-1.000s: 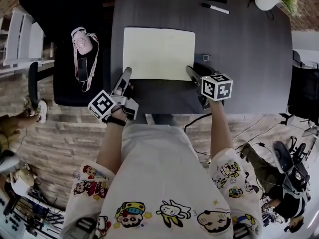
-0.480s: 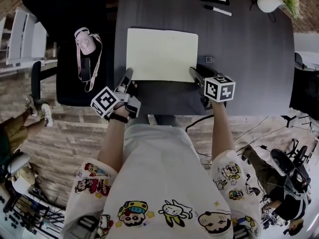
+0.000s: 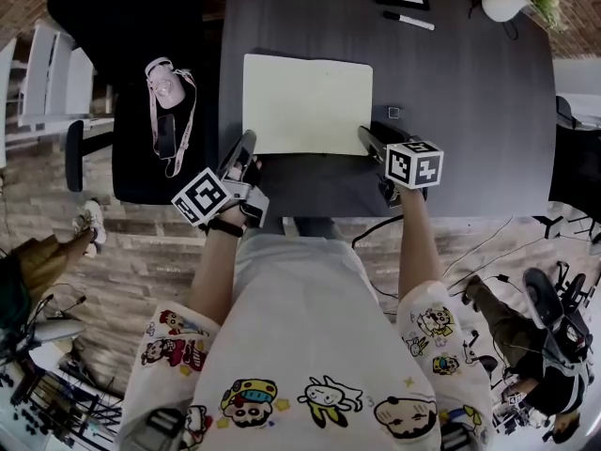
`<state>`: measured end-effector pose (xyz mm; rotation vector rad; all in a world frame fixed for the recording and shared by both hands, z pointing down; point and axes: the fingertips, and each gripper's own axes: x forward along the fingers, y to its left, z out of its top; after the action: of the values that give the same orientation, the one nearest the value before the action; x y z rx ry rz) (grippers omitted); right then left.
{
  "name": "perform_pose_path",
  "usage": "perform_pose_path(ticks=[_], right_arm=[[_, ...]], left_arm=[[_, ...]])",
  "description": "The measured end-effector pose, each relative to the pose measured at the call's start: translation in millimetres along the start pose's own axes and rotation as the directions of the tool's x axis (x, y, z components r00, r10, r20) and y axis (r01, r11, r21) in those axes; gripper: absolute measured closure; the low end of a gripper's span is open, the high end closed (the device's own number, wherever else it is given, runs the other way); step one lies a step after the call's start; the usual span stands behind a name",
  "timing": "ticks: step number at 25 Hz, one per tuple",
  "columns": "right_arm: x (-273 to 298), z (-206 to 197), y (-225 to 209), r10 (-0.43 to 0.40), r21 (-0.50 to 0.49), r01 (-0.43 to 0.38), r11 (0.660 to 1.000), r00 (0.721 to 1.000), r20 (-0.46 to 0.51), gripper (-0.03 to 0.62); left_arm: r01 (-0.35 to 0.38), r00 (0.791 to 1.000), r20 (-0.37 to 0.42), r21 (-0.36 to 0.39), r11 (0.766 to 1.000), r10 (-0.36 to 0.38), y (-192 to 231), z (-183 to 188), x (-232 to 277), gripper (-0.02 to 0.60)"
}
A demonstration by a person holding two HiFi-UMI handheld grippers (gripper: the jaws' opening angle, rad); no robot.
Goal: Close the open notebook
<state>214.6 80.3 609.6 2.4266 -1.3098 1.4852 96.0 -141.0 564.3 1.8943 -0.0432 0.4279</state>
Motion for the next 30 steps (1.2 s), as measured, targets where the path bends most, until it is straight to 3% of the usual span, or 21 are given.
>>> perform_pose_path(ticks=[3,12,19,25,30], right_arm=[[1.6,0.2,-0.5,0.001,0.012,-0.001,1.000,1.000,0.005,0.436],[1.1,2.6,-3.7,0.005,0.060,-0.007,0.998,0.999,0.036,0.448],[-0.5,2.4,0.9,0.009,0.063,-0.013,0.998,0.998,0.056,0.473],[-12.9,-1.2,-2.3,-0.012,0.120,-0.005,0.993,0.991,0.135,0.468],[-32.6,-13.7,-8.6,-0.021,0.210,-0.022,0.978,0.980,0.200,0.467]], left_arm=[[0.008,0.999,-0.035,0.088,0.996,-0.005,-17.2,-1.3,-0.3,0.574],[0.010,0.993,-0.112,0.261,0.965,0.020,-53.5,-9.1,4.1,0.566],[0.050,0.982,-0.185,0.385,0.922,0.024,-82.9,-22.1,10.4,0.549],[0.104,0.972,-0.234,0.434,0.895,0.000,-100.0,-35.8,18.2,0.526],[0.147,0.955,-0.297,0.515,0.844,0.014,-113.5,-49.2,25.6,0.502]])
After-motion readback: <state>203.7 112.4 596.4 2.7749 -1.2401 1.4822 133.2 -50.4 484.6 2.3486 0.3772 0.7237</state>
